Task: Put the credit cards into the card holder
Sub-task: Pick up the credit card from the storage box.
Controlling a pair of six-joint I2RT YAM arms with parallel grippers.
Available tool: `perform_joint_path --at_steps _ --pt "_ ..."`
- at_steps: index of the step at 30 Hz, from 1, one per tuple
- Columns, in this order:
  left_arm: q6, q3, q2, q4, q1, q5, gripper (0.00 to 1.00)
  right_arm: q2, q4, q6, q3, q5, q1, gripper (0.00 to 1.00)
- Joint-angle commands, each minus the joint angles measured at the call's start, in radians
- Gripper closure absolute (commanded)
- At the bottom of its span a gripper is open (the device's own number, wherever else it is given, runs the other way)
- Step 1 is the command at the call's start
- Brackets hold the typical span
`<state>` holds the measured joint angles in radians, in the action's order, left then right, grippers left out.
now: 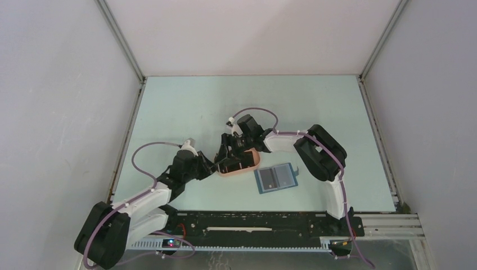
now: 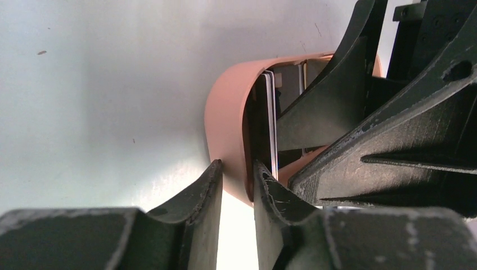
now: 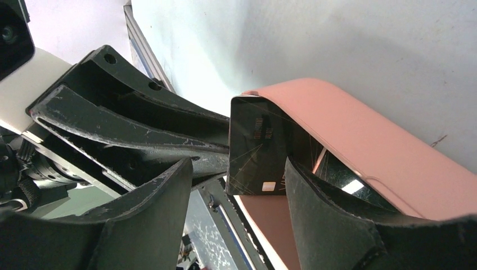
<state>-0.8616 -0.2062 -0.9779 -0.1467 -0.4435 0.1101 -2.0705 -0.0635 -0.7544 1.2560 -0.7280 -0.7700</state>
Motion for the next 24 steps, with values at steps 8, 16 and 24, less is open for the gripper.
perform_joint_path --at_steps 8,16,24 --pt "0.031 -0.068 -0.008 0.016 -0.018 0.041 0.52 0.001 0.019 -0.003 0.026 0.021 0.040 0.32" --pt "0.035 -0.098 -0.069 -0.010 -0.024 0.053 0.45 0.001 0.035 0.012 0.026 0.013 0.053 0.31" --pt "0.038 -0.125 -0.114 -0.025 -0.044 0.059 0.41 0.001 0.044 0.024 0.026 0.001 0.063 0.33"
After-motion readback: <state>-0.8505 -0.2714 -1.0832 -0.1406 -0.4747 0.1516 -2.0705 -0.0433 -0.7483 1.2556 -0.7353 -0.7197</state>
